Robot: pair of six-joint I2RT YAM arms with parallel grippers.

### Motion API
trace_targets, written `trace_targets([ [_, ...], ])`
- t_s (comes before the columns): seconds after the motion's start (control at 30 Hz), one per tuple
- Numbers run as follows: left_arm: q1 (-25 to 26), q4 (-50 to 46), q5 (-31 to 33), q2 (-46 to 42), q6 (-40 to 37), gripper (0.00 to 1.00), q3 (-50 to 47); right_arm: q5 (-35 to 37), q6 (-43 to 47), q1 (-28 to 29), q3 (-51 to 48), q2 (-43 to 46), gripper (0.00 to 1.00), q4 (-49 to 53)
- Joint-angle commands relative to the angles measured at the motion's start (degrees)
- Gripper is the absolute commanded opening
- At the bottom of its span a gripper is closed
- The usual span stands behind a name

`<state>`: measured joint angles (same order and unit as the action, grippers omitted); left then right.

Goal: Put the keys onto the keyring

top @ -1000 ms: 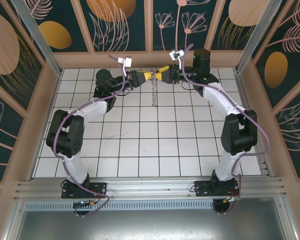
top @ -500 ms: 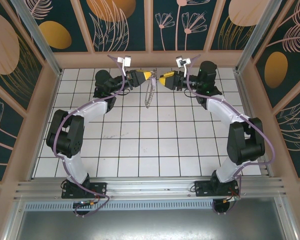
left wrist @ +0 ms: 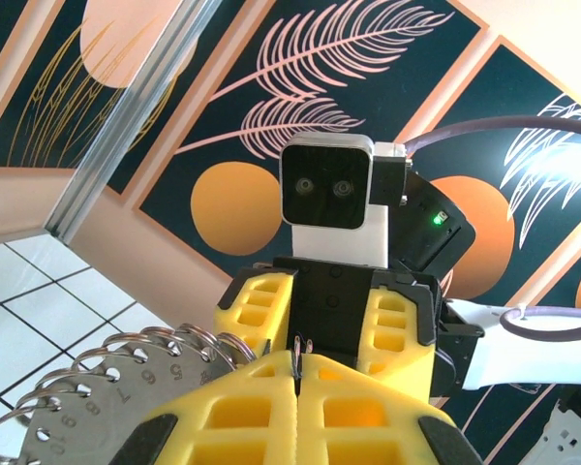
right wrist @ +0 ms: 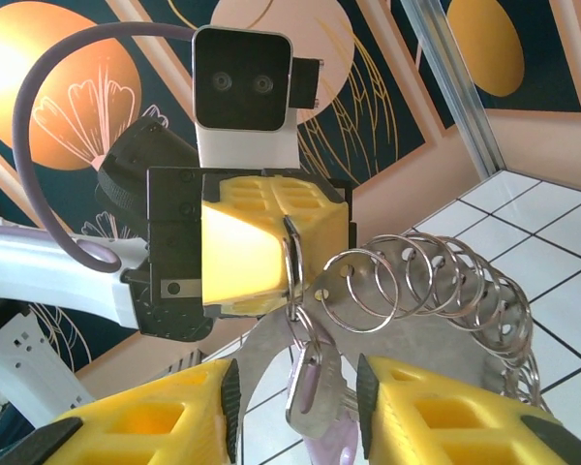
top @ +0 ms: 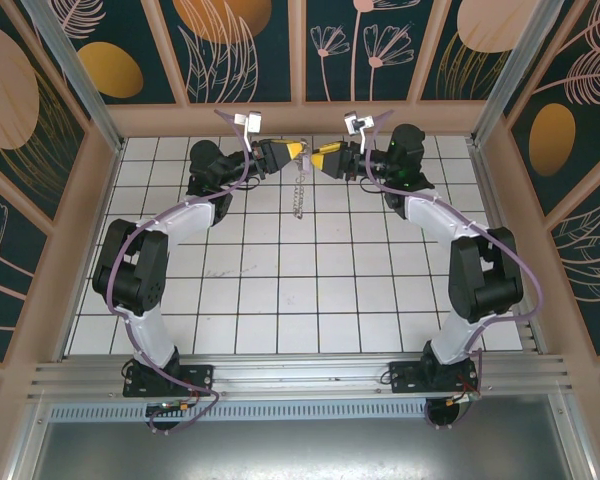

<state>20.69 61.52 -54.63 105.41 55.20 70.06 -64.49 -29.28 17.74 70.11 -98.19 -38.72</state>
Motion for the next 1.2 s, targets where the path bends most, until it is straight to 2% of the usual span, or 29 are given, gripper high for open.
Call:
trace_targets([
  [0.0, 0.2, 4.4, 0.3, -0.7, 0.9, 0.0, -0.1, -0.5, -1.8, 0.2, 2.2, -1.0, 0.35, -4.9],
  [0.23, 0.3, 4.9, 0.4, -0.3, 1.3, 0.0, -0.1, -0.9, -2.5, 0.8, 3.3, -2.0, 0.31, -5.5],
  [0.43, 0.2, 4.9, 0.7, -0.3, 1.5, 0.0, -0.1, -1.3, -2.4, 0.9, 2.8, -1.8, 0.05, -5.3],
  [0.5, 0.2, 4.8, 0.9, -0.3, 1.5, 0.0, -0.2, -1.3, -2.1, 1.0, 2.3, -1.3, 0.0, -5.0],
  [1.17, 0.2, 6.1, 2.0, -0.6, 2.3, 0.0, -1.1, -0.7, 2.8, 4.3, 0.2, -0.5, 0.0, 1.3],
])
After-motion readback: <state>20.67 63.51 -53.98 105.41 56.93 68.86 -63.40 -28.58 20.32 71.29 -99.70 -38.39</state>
